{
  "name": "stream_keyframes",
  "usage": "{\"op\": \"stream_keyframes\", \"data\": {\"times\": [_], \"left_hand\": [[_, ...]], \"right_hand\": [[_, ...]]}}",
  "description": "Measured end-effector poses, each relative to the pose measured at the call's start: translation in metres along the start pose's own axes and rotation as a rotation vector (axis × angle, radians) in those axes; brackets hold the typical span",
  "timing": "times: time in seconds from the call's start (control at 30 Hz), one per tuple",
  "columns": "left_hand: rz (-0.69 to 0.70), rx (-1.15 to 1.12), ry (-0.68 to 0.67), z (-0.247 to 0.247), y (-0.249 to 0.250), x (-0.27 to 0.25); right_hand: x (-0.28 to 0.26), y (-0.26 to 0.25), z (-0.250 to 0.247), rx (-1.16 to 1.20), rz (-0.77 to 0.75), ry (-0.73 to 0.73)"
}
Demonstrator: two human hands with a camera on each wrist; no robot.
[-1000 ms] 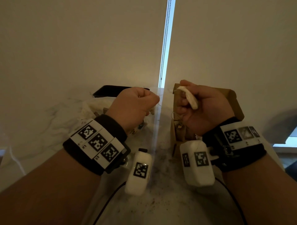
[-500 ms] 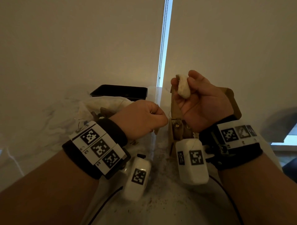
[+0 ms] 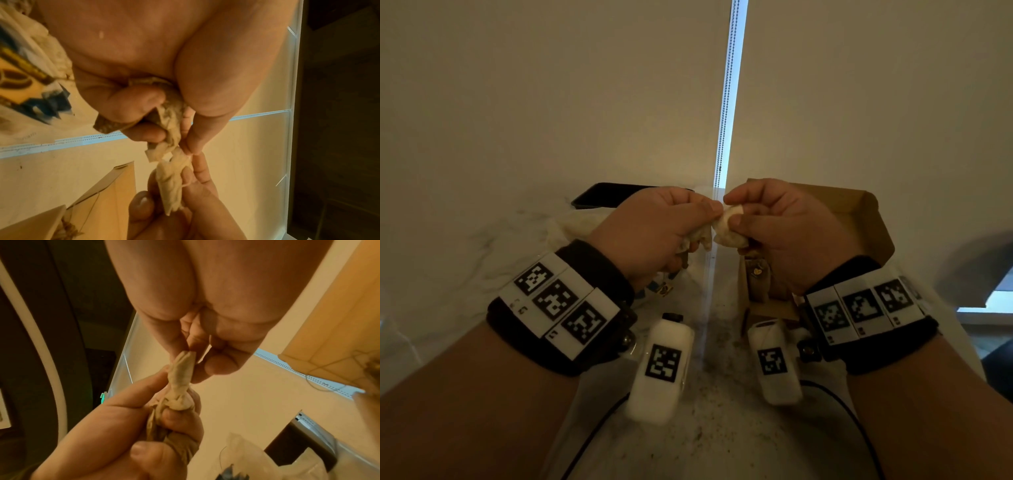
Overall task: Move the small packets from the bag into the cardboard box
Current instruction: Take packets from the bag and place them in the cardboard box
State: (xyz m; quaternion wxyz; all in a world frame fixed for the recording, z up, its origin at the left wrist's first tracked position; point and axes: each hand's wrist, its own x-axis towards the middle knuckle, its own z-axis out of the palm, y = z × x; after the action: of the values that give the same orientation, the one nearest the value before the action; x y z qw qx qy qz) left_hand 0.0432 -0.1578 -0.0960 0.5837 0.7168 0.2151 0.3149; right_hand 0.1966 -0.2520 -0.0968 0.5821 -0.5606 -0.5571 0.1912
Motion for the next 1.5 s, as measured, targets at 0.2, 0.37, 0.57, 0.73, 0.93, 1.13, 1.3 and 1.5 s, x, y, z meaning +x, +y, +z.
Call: {"op": "stream_keyframes", "data": {"times": [0.2,0.37,0.57,0.73,0.93,1.13,1.3,1.5], "left_hand": [[-0.024,0.027,0.053,0.002,0.0,0.0],[-0.051,0.022,0.094,0.008,0.001,-0.002],[-0.089,-0.102,0.17,0.011,0.005,-0.003],[-0.122,-0.121,0.186,0.012,0.007,-0.002],[-0.148,-0.076,0.135,0.021,0.008,-0.006],[-0.157,-0.05,0.126,0.025,0.006,-0.007],[-0.165,-0.039,0.127,0.025,0.004,-0.007],[-0.187,-0.044,0.111,0.026,0.004,-0.007]], "right_hand": [[0.0,-0.001,0.006,0.127,0.081,-0.012],[-0.004,-0.005,0.012,0.066,0.054,0.053],[-0.001,-0.002,0.003,0.129,0.111,0.128],[-0.001,-0.013,-0.023,0.124,0.195,0.181],[-0.015,-0.015,-0.065,-0.17,0.391,0.188],[-0.026,0.0,-0.072,-0.414,0.742,0.048],[-0.022,0.008,-0.073,-0.726,0.841,-0.152],[-0.02,0.006,-0.064,-1.016,0.839,-0.265]]}}
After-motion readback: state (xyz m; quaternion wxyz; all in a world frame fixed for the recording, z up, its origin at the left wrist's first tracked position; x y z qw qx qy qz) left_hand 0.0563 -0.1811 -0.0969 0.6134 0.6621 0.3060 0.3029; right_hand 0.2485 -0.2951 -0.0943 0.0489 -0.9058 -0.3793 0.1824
